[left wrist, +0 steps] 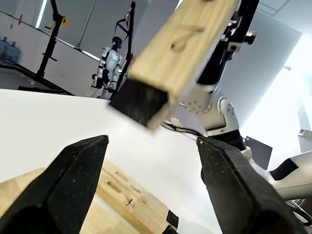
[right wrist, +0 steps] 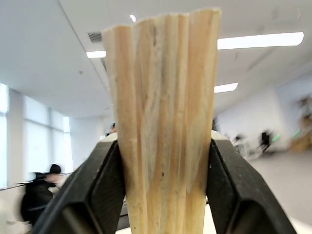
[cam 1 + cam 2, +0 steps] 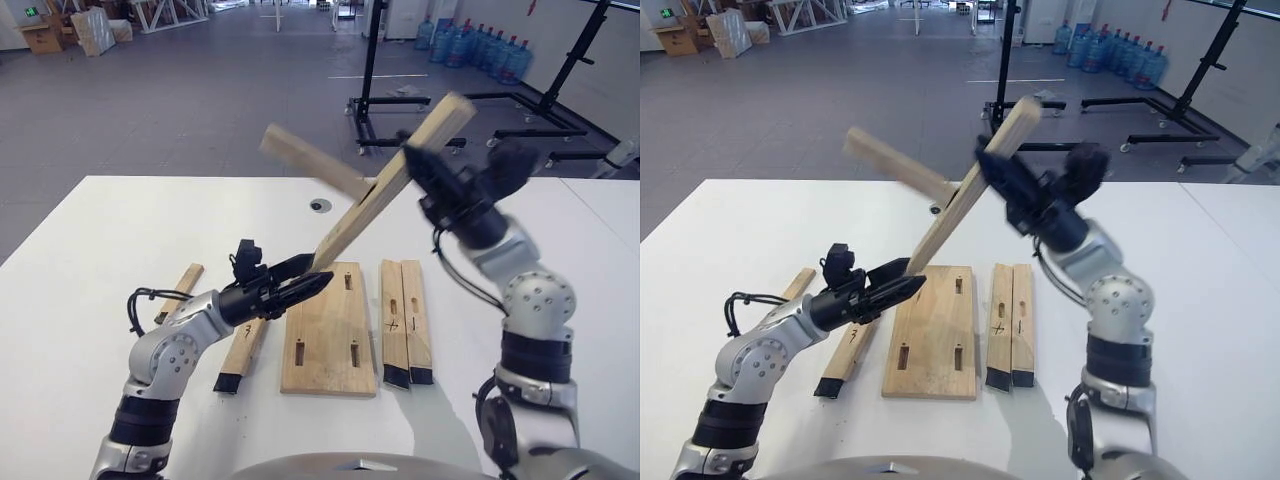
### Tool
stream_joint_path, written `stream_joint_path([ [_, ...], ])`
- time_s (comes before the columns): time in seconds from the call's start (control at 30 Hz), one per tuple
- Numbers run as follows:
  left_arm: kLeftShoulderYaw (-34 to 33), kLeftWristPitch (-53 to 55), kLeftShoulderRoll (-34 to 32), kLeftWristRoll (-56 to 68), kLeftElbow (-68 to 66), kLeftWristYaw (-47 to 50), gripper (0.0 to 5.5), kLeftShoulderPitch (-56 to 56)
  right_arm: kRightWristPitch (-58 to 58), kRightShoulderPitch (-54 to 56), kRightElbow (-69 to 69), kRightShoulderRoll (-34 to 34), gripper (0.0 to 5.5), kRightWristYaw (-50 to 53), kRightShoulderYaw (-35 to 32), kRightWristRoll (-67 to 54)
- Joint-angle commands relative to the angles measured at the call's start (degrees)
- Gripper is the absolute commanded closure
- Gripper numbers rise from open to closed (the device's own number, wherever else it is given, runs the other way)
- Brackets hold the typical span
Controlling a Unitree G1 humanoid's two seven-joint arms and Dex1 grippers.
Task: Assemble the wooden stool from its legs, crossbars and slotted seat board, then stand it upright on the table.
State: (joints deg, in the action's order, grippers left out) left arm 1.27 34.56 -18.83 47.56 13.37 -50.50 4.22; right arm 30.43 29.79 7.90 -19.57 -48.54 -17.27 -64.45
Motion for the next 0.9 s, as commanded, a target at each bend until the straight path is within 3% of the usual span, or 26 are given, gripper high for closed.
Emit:
stream_joint_path([
  [0.03, -1.6, -0.8, -3.0, -3.4, -2.0, 0.7, 1.57, -3.1, -9.8, 3.0, -10.8, -4.5, 3.45, -4.8, 1.4, 13.2],
  [0.1, -2.4, -1.5, -3.5, -4.7, -3.1, 1.2, 1.23, -3.7, -13.7, 3.3, -14.9, -5.5, 3.45, -8.2, 3.8, 18.8],
  [0.43, -2.3, -4.3, -2.7, -7.1, -6.2, 0.1, 1.2, -2.2, -29.7, -0.4, -24.8, -2.3, 3.45, -20.0, 13.7, 33.7],
  [0.67, -2.2, -5.8, -2.4, -8.4, -8.1, -0.8, 1.2, -1.0, -32.6, 0.1, -28.8, -1.2, 3.45, -24.5, 15.4, 34.8],
  [0.9, -2.7, -6.5, -2.5, -9.4, -9.5, -0.7, 1.2, -1.1, -30.7, -2.7, -23.8, -1.2, 3.45, -26.6, 17.0, 33.5],
])
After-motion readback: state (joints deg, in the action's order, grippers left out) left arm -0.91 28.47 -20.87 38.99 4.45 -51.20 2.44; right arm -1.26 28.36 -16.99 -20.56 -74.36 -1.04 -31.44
